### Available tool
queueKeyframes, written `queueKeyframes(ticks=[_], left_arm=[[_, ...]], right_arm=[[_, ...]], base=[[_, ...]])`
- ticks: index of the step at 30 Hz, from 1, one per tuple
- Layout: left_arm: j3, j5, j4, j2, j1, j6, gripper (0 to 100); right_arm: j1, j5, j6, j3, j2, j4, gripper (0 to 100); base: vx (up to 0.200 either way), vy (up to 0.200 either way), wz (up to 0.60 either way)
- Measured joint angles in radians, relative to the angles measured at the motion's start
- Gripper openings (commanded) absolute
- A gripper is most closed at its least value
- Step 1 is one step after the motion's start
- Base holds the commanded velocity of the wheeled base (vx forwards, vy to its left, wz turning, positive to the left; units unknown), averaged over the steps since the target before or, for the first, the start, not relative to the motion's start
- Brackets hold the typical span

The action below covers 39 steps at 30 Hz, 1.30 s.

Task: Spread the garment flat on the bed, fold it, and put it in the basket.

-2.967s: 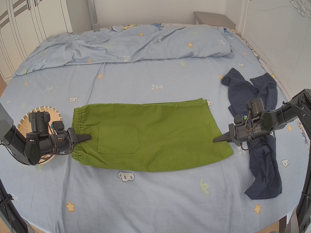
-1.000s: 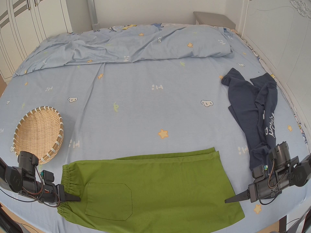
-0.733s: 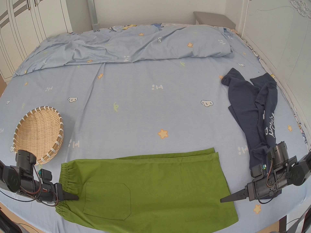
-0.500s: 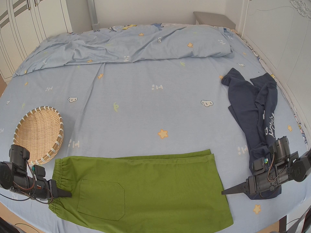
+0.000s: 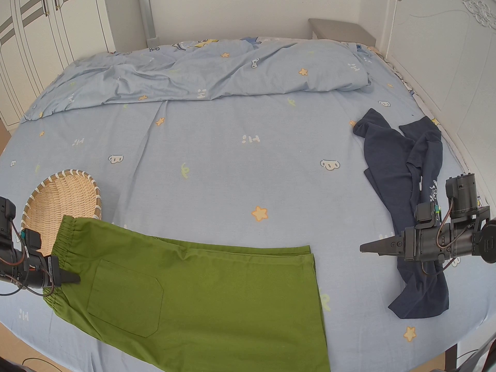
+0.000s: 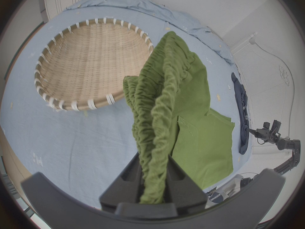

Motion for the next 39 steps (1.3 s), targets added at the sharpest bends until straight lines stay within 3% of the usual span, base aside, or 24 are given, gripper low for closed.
queueKeyframes(ticks=[5, 13, 18, 31, 39], left_arm=[[-0.064, 0.012, 0.088, -0.012, -0.020, -0.001, 0], [-0.189, 0.088, 0.246, -0.029, -0.184, -0.083, 0], [-0.233, 0.169, 0.270, -0.047, -0.346, -0.168, 0], [-0.346, 0.415, 0.283, -0.051, -0.854, -0.424, 0], [-0.445, 0.510, 0.275, 0.018, -1.088, -0.477, 0]], right_arm=[[-0.007, -0.001, 0.002, -0.012, -0.014, 0.001, 100], [-0.015, 0.000, 0.006, -0.017, -0.028, 0.006, 100], [-0.015, 0.000, 0.007, -0.018, -0.034, 0.006, 100], [-0.011, -0.003, 0.008, -0.017, -0.040, 0.007, 100], [-0.005, -0.004, 0.008, -0.011, -0.041, 0.007, 100]], base=[[0.000, 0.000, 0.00], [0.000, 0.000, 0.00], [0.000, 0.000, 0.00], [0.000, 0.000, 0.00], [0.000, 0.000, 0.00]])
